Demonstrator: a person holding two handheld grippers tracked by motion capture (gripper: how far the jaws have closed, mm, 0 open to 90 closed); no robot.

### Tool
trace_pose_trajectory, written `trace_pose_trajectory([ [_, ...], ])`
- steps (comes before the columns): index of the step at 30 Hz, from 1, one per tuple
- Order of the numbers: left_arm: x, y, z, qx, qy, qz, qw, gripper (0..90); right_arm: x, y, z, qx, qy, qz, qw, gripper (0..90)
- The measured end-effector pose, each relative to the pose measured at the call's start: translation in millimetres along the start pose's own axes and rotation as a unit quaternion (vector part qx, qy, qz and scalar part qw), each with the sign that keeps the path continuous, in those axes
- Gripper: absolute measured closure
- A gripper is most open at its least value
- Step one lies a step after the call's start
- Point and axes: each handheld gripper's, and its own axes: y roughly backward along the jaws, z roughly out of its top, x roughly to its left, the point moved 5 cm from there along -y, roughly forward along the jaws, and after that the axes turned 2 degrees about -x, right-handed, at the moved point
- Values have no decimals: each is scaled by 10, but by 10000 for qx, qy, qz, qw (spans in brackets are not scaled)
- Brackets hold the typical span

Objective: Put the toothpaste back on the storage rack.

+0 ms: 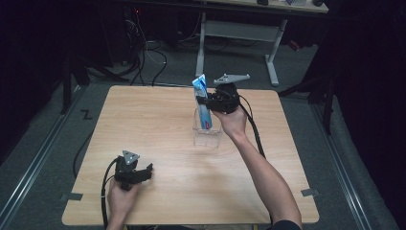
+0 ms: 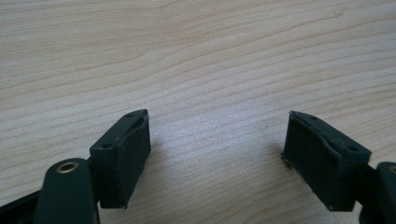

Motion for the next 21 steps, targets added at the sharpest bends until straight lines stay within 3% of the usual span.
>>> trace_pose_trajectory([
  [10,-1,0,0,-3,2,-2,10000,231,-40,-105,-90,202,81,-130,9997,704],
  [21,-1,2,-1,4,-1,-3,10000,231,-90,-168,-245,471,-55,-105,9988,705],
])
